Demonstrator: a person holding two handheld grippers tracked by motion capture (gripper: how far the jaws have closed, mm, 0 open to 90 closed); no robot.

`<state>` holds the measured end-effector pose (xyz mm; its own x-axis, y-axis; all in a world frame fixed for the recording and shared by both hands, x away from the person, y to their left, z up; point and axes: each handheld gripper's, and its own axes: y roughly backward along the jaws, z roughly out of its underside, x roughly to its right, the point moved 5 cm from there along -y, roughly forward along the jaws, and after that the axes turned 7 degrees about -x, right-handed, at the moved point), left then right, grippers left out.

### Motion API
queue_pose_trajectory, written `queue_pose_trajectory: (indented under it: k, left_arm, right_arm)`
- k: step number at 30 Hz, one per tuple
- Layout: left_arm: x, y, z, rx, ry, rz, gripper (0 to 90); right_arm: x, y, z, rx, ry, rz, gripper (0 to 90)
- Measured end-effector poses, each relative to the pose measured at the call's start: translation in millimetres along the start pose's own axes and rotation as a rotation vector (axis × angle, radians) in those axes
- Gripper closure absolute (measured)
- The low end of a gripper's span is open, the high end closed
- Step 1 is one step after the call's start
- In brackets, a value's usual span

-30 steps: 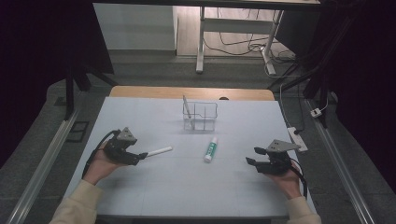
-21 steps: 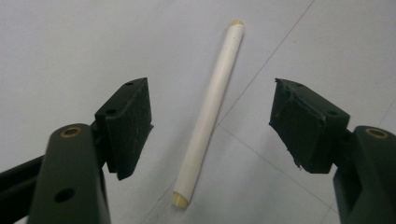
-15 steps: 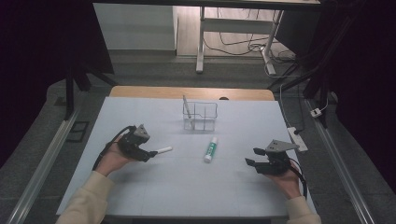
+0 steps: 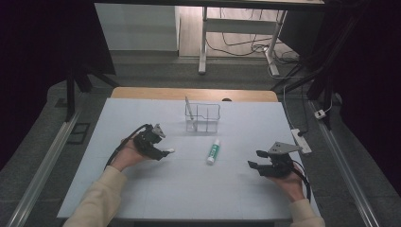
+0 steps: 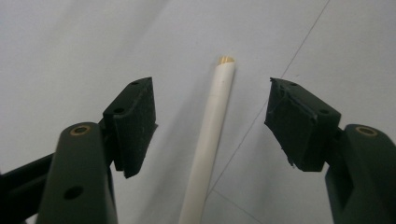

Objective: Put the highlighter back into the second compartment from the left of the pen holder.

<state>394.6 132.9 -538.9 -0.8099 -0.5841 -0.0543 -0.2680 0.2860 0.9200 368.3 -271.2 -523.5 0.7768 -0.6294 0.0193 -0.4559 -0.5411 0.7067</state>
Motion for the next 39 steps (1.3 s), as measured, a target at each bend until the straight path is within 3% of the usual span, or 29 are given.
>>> queue_pose_trajectory:
  k: [20,30,34,35,39]
  left_arm:
    - [1.1,-22.7,-10.1,-0.085,-0.067,0.054,45.5]
    - [4.7,-25.4,-11.9,-0.114,-0.136,0.055,60.7]
    - [7.4,-25.5,-12.2,-0.119,-0.172,0.087,71.3]
    - [8.9,-25.4,-12.0,-0.121,-0.182,0.087,75.8]
    - [10.9,-25.3,-12.6,-0.127,-0.204,0.065,77.4]
  right_arm:
    - [2.3,-0.5,2.0,-0.009,-0.009,0.000,39.5]
    - [1.3,-0.9,1.4,-0.005,-0.012,-0.011,39.6]
    - [0.6,0.6,0.1,0.004,-0.014,-0.016,39.6]
    - [0.6,0.8,0.0,0.006,-0.017,-0.017,39.6]
    - [0.9,1.6,-0.5,0.012,-0.022,-0.019,39.7]
